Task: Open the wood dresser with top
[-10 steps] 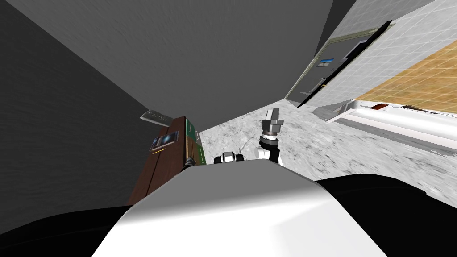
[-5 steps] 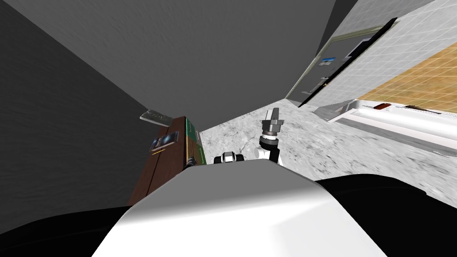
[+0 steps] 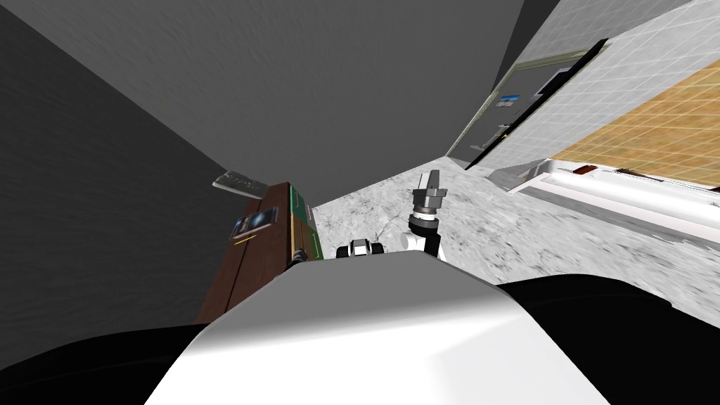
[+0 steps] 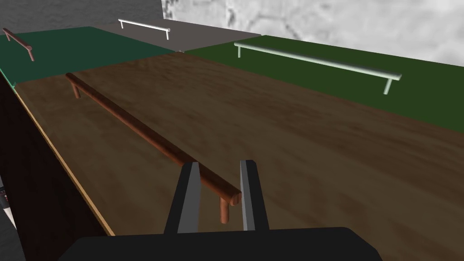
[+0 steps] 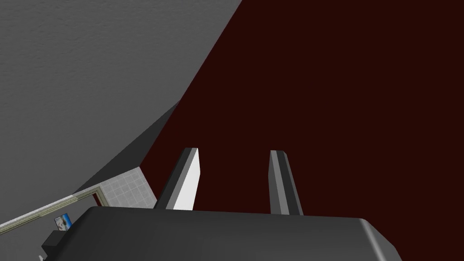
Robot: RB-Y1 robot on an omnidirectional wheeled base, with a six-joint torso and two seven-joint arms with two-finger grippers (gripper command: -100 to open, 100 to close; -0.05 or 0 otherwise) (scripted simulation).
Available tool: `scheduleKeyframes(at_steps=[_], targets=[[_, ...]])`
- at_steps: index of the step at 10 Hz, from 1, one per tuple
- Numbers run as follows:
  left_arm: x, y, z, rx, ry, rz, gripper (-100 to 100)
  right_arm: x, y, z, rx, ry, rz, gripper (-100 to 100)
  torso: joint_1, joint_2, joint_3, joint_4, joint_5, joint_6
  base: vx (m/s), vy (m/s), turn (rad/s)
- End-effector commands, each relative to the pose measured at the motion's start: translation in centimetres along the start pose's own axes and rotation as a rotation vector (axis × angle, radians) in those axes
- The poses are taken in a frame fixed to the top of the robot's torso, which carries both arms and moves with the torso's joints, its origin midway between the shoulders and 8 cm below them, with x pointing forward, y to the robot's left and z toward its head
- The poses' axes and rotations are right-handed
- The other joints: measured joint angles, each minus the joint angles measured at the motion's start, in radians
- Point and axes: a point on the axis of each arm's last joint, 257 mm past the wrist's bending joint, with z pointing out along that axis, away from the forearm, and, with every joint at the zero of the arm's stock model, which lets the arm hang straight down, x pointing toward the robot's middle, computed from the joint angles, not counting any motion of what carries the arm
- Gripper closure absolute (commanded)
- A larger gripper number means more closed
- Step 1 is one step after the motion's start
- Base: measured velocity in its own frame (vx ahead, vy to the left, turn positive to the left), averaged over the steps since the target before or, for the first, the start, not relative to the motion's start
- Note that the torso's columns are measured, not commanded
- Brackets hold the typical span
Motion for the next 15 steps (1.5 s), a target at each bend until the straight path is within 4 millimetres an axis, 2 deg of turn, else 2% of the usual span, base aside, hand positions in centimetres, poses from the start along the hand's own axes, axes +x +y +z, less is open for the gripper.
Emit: scheduleKeyframes(at_steps=[1, 4, 6, 8, 9, 11, 13, 15], targets=[[0.3, -0.3, 0.3, 0.006, 0.000, 0.001, 100, 0.0, 0.0, 0.0, 0.000, 0.000, 0.000, 0, -0.003, -0.005, -0.001, -0.001, 0.002, 0.003, 0.059, -0.138, 0.009], [0.7, -0.7, 0.8, 0.015, -0.001, 0.003, 100, 0.0, 0.0, 0.0, 0.000, 0.000, 0.000, 0, 0.002, -0.005, -0.002, 0.000, 0.002, 0.003, 0.085, -0.172, 0.019], [0.6, -0.2, 0.7, 0.005, -0.004, 0.002, 100, 0.0, 0.0, 0.0, 0.000, 0.000, 0.000, 0, 0.007, -0.001, 0.001, 0.001, 0.002, 0.003, 0.042, -0.111, -0.002], [0.9, -0.6, 0.9, 0.011, -0.002, 0.002, 100, 0.0, 0.0, 0.0, 0.000, 0.000, 0.000, 0, 0.000, -0.004, -0.001, -0.001, 0.004, 0.004, 0.076, -0.188, -0.001], [0.9, -0.8, 2.0, -0.003, -0.009, 0.008, -100, 0.0, 0.0, 0.0, 0.000, 0.000, 0.000, 0, 0.001, -0.006, -0.002, -0.001, 0.003, 0.004, -0.035, -0.087, 0.026], [1.6, -1.5, 2.8, 0.003, -0.002, 0.006, -100, 0.0, 0.0, 0.0, 0.000, 0.000, 0.000, 0, 0.014, 0.003, 0.004, 0.000, 0.006, 0.001, -0.093, 0.009, 0.000], [2.1, -2.5, 4.3, -0.002, -0.002, 0.010, -100, 0.0, 0.0, 0.0, 0.000, 0.000, 0.000, 0, 0.010, -0.003, 0.001, -0.001, 0.006, 0.002, -0.107, 0.018, 0.027], [2.5, -3.0, 4.8, 0.002, 0.002, 0.009, -100, 0.0, 0.0, 0.0, 0.000, 0.000, 0.000, 0, 0.006, -0.009, -0.002, -0.003, 0.005, 0.002, -0.036, 0.003, -0.005]])
